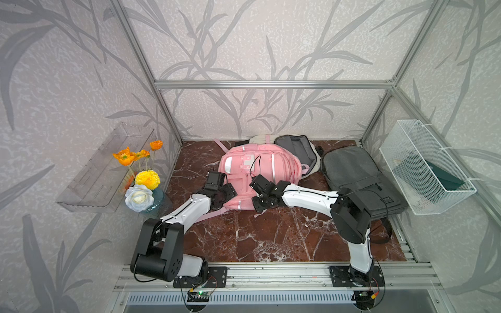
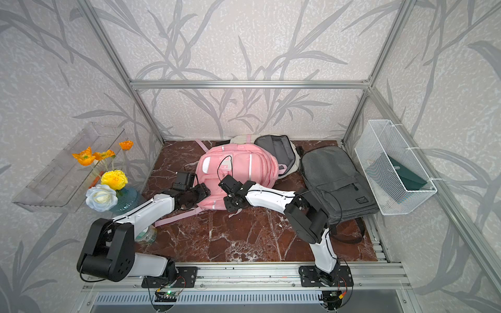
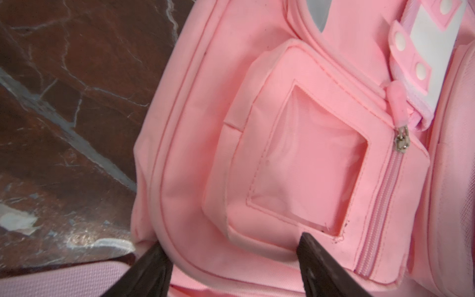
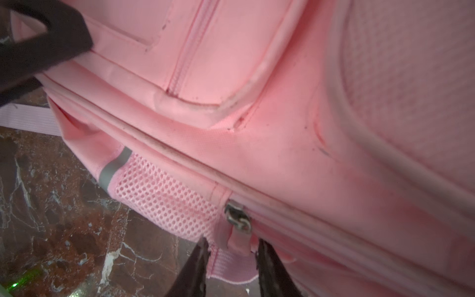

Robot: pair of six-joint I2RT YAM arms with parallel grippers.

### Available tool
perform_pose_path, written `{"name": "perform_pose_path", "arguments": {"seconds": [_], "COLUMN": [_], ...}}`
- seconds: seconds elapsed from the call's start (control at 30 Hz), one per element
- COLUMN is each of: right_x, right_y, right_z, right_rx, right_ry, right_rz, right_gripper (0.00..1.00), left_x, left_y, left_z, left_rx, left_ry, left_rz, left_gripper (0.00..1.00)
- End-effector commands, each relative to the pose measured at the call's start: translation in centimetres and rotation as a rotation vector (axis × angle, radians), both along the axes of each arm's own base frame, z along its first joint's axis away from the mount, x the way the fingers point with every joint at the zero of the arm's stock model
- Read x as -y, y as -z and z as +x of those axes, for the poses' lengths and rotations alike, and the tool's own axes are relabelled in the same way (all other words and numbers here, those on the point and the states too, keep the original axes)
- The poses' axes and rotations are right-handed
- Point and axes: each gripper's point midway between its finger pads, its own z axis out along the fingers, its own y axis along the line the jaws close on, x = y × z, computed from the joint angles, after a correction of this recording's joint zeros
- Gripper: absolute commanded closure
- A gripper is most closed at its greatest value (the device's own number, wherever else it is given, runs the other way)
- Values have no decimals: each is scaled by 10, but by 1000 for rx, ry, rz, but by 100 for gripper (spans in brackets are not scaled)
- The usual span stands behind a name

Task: Zip up the backpack
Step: Zip the zipper on the backpack.

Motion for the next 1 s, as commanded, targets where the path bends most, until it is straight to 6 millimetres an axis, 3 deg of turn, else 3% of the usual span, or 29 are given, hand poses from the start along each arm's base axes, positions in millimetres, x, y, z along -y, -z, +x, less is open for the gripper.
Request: {"name": "perform_pose_path", "arguments": {"seconds": [0.0, 0.2, 0.33, 0.57, 0.8, 0.87, 0.97], "right_x": [-5, 8, 13, 30, 8, 0, -16], "right_y": [9, 17, 3, -33, -50, -53, -59], "right_z": [9, 18, 21, 18, 9, 8, 5], "right_rx": [19, 62, 103, 192, 244, 247, 238], "right_ry": [47, 97, 94, 73, -29, -33, -30], "right_rz": [-8, -68, -69, -63, -21, 6, 76], "right_gripper": [71, 84, 100, 100, 100, 100, 100], "left_x": [8, 10, 11, 13, 59, 68, 62], "left_y": [12, 17, 17, -5, -73, -75, -64], "left_z": [-12, -14, -15, -10, -11, -17, -23], "left_rx": [-44, -52, -54, 2, 153, 143, 125], "left_ry": [16, 15, 25, 52, 106, 108, 13], "left_rz": [-42, -54, -54, -52, -274, -270, -332], "left_gripper": [24, 25, 25, 24, 21, 22, 22]}}
